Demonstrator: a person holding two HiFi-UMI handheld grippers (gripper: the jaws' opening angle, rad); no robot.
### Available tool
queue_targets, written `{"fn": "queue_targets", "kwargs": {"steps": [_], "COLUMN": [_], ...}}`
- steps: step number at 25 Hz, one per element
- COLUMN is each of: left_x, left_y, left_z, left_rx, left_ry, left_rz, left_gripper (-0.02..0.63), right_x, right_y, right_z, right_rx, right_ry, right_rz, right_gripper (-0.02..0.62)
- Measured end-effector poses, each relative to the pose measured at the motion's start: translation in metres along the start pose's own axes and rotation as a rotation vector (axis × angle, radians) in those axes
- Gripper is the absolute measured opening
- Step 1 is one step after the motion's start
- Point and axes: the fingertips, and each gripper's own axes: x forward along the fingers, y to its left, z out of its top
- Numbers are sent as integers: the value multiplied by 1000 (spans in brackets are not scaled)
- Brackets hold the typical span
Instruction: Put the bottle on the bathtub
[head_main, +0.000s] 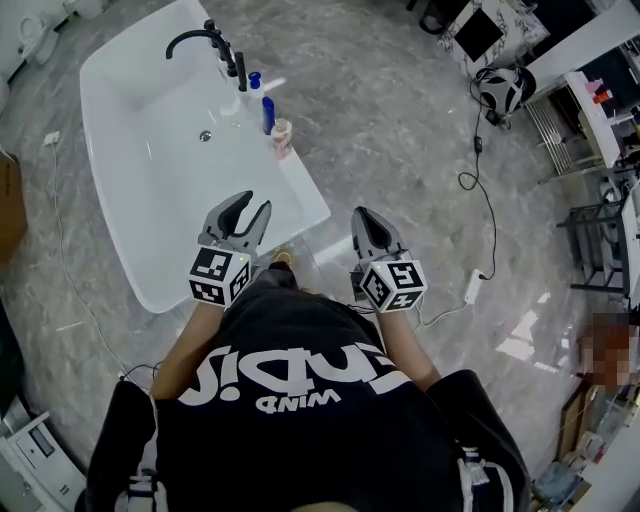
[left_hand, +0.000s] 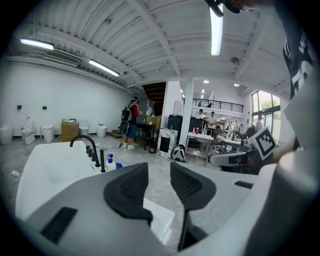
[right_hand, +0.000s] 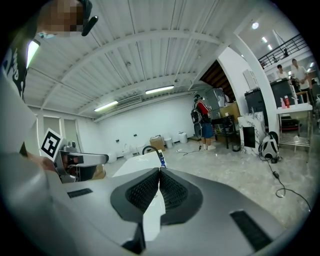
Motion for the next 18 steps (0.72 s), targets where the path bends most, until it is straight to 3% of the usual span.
{"fn": "queue_targets", "kwargs": {"steps": [3, 7, 18], "left_x": [-18, -25, -28], "left_y": [-1, -1, -4], "left_z": [17, 3, -3], "left_rx": [-14, -35, -31], "left_ry": [-32, -79, -73], "left_rz": [36, 79, 89], "left_gripper": [91, 12, 8], "right_x": [-12, -22, -29], "right_y": [5, -4, -8], "right_z": [19, 9, 3], "right_rx": [-32, -64, -65], "right_ry": [-18, -45, -56], "right_rz": [3, -16, -38], "right_gripper": [25, 25, 25]}}
